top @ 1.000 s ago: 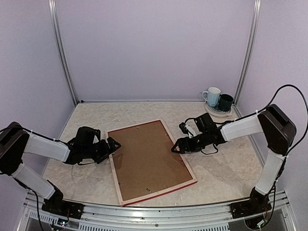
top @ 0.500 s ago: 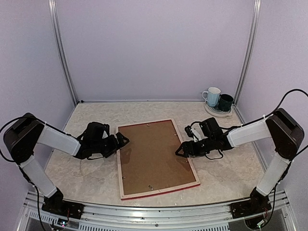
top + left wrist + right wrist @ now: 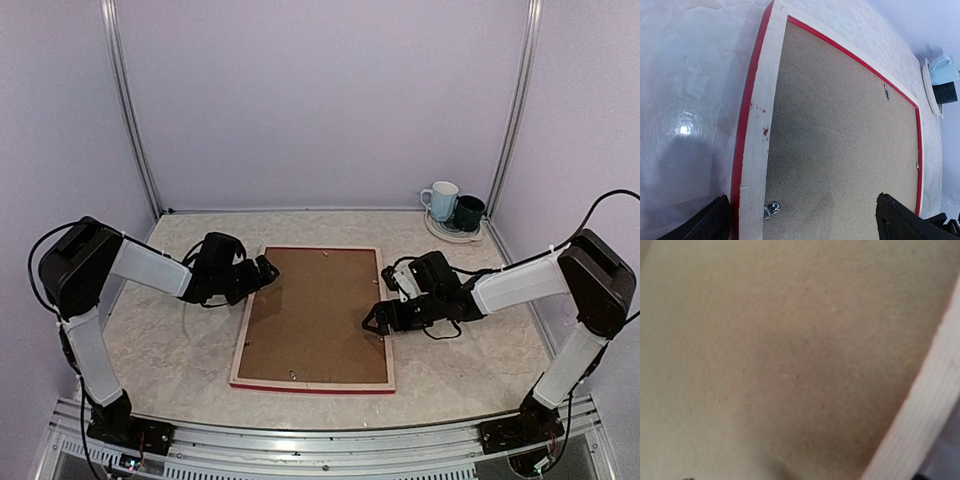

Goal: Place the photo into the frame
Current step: Rotate the photo frame at the center of the board.

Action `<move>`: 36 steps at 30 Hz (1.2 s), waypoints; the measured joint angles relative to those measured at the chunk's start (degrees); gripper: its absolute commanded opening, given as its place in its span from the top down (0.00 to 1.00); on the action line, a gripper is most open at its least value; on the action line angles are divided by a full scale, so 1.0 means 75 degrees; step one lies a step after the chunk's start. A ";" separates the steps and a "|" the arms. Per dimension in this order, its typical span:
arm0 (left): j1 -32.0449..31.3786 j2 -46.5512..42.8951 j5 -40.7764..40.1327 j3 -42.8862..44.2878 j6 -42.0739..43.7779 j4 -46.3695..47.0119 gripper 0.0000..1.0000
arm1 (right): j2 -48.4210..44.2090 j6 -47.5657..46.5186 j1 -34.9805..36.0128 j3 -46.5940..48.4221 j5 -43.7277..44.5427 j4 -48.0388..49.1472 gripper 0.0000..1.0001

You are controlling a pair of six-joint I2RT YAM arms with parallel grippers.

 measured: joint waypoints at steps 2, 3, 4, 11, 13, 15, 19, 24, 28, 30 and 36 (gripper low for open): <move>0.0020 0.0195 -0.0038 0.0291 0.0055 -0.0114 0.01 | -0.0050 0.0044 0.0122 -0.0035 0.0070 -0.0035 0.09; 0.0032 0.0283 -0.0047 0.0437 0.0082 -0.0189 0.01 | -0.0085 0.0073 0.0181 -0.0058 0.0093 -0.0061 0.09; 0.0041 0.0411 -0.0061 0.0653 0.0114 -0.0291 0.01 | -0.0114 0.0102 0.0251 -0.0079 0.0114 -0.0082 0.09; 0.0128 0.1072 -0.0035 0.1682 0.0318 -0.0702 0.01 | -0.0286 0.0358 0.0801 -0.0187 0.0134 -0.0233 0.09; 0.0143 0.1244 -0.0003 0.1935 0.0391 -0.0766 0.01 | -0.0303 0.0423 0.0959 -0.0187 0.0128 -0.0271 0.08; 0.0163 0.1408 0.0044 0.2186 0.0449 -0.0836 0.01 | -0.0309 0.0478 0.1122 -0.0184 0.0122 -0.0297 0.08; 0.0169 0.1644 0.0044 0.2532 0.0574 -0.0886 0.01 | -0.0309 0.0615 0.1518 -0.0111 0.0067 -0.0428 0.08; 0.0175 0.1670 0.0169 0.2605 0.0583 -0.0930 0.01 | -0.0280 0.0746 0.2154 0.0047 -0.0187 -0.0734 0.08; 0.0172 0.1670 0.0399 0.2690 0.0592 -0.1081 0.01 | -0.0277 0.0764 0.2390 0.0128 -0.0259 -0.0944 0.08; 0.0181 0.1644 0.0440 0.2690 0.0589 -0.1137 0.01 | -0.0280 0.0752 0.2419 0.0210 -0.0175 -0.1148 0.08; 0.0291 0.0976 0.0364 0.2419 0.0615 -0.1784 0.01 | -0.0775 0.0600 0.2407 0.0391 0.0551 -0.1990 0.06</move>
